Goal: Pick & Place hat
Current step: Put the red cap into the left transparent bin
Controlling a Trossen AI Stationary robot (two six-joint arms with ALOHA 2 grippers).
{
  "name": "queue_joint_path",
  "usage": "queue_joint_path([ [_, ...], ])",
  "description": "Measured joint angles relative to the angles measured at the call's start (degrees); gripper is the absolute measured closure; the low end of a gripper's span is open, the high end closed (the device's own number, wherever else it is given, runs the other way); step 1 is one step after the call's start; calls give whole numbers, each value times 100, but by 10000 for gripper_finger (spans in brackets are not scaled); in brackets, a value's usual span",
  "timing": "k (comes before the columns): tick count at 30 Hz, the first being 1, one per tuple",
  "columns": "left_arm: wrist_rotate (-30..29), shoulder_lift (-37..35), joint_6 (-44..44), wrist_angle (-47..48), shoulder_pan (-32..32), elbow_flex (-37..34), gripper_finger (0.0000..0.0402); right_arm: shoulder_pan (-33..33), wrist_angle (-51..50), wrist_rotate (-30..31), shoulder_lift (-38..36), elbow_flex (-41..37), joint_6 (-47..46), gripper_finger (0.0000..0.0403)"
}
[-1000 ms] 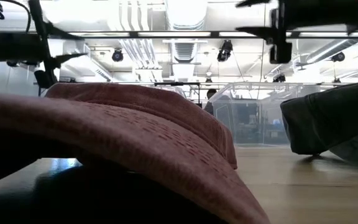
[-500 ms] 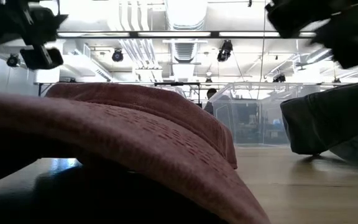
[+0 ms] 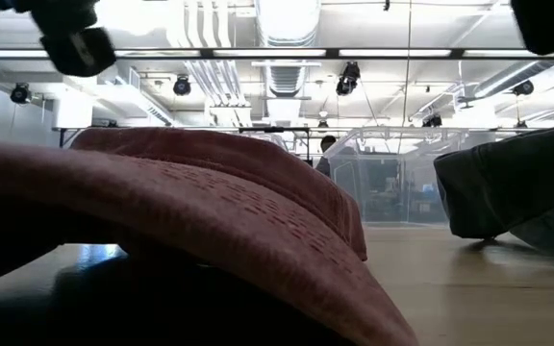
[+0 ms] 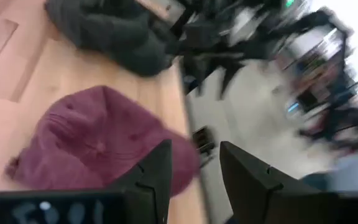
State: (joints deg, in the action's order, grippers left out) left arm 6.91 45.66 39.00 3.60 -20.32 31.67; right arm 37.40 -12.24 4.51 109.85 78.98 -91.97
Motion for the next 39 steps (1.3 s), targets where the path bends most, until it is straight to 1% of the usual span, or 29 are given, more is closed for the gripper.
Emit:
queue_joint_path([
  [4, -635, 1003, -734, 430, -295, 745, 274, 15, -99, -54, 517, 457, 716, 209],
  [7, -744, 1720, -995, 1056, -308, 1218, 274, 9, -82, -175, 758, 672, 1095, 209],
  [10, -849, 2312, -1216, 1331, -310, 1537, 274, -10, -66, -169, 921, 717, 1267, 209],
  [13, -879, 2801, -1332, 1294, -310, 1675, 274, -56, -91, -157, 1060, 706, 1279, 209],
  [17, -883, 3391, -1342, 1297, -305, 1692, 274, -192, -54, -131, 1222, 708, 1218, 209],
  [20, -849, 3807, -1183, 1283, -308, 1682, 274, -313, -84, -100, 1390, 704, 1119, 209],
  [23, -631, 4185, -917, 1291, -322, 1680, 274, -459, -89, -39, 1455, 699, 1065, 209],
  [25, -391, 4377, -752, 1280, -359, 1682, 273, -578, -92, 125, 1466, 677, 1085, 209],
  [29, 55, 4576, -361, 1324, -540, 1682, 273, -846, -650, 714, 1350, 654, 1082, 209],
  [32, 94, 4572, 73, 1270, -735, 1682, 273, -997, -1335, 1206, 1131, 638, 882, 209],
  [34, 97, 4523, 436, 1194, -832, 1682, 273, -1053, -1740, 1356, 940, 634, 729, 209],
  [36, 90, 4472, 794, 1041, -875, 1683, 273, -1062, -1877, 1375, 725, 616, 657, 209],
  [39, -61, 4423, 1089, 849, -911, 1684, 273, -972, -1878, 1043, 423, 538, 456, 209],
])
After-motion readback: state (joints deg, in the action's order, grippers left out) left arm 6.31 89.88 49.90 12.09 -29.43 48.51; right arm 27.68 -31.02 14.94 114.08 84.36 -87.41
